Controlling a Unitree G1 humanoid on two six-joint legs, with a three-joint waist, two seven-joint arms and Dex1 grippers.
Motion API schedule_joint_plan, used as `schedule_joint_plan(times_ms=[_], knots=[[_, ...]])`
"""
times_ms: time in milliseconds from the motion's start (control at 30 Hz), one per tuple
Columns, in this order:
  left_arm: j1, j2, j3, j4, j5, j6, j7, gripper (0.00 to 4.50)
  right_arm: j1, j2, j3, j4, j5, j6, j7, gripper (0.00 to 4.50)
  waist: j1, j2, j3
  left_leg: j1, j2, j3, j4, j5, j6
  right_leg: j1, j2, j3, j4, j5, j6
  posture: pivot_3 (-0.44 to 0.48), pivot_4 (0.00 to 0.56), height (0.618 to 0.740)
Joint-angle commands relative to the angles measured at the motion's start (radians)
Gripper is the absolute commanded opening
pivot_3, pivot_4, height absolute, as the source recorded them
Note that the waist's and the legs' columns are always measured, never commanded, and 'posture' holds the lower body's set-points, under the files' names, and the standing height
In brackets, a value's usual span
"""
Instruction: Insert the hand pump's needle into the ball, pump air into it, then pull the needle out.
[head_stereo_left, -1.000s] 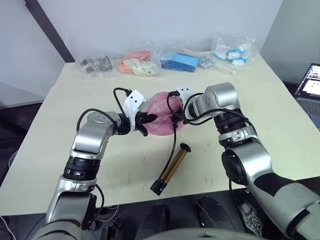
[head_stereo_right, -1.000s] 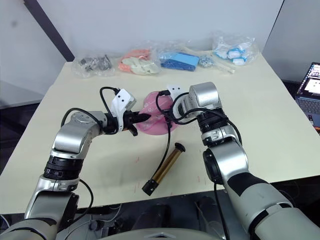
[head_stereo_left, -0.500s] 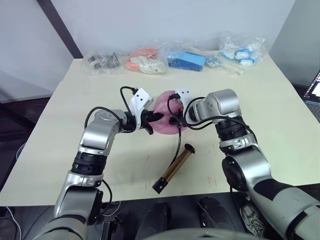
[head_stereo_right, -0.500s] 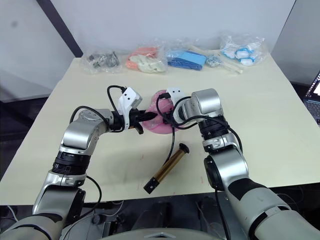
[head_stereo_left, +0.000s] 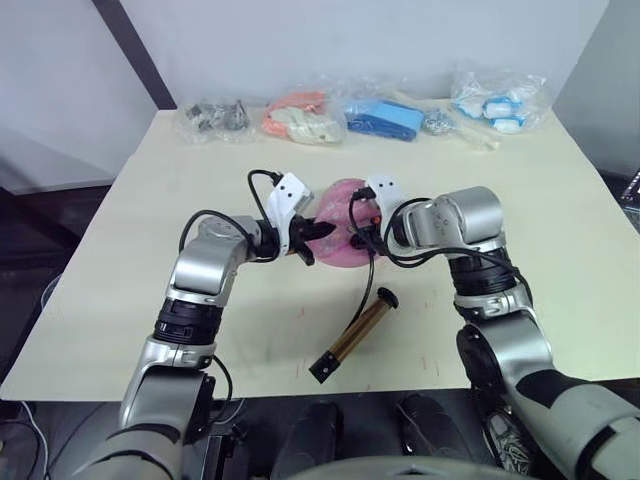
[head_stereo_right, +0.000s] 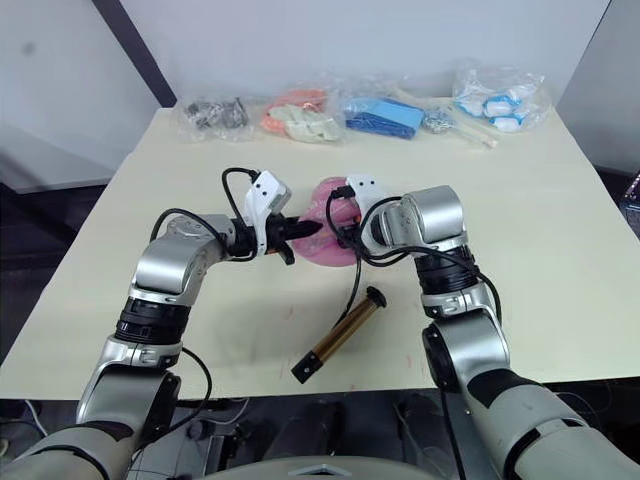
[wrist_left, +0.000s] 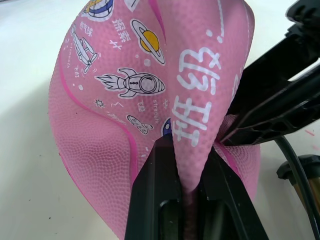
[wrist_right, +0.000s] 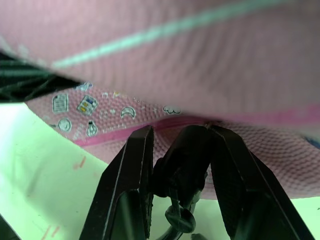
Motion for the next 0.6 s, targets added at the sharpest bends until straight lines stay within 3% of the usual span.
schedule_joint_plan(times_ms=[33, 600], knots=[[0.022, -0.028, -0.081, 0.041, -0.011, 0.027, -0.012, 0.00, 0.012, -0.037, 0.045, -0.136, 0.040, -0.015, 0.022, 1.61, 0.001, 0.000, 0.000, -0.001, -0.002, -0.001, 0.001, 0.000, 0.000, 0.000, -0.002, -0.001, 0.000, 0.000, 0.000, 0.000, 0.150, 0.736], [0.021, -0.047, -0.074, 0.030, -0.012, 0.047, 0.016, 0.00, 0.202, -0.154, 0.116, -0.428, 0.070, -0.139, 0.004, 1.61, 0.006, 0.000, 0.001, -0.005, -0.009, -0.008, 0.011, 0.000, 0.002, 0.003, -0.009, -0.008, 0.001, 0.000, 0.001, 0.000, 0.150, 0.736]])
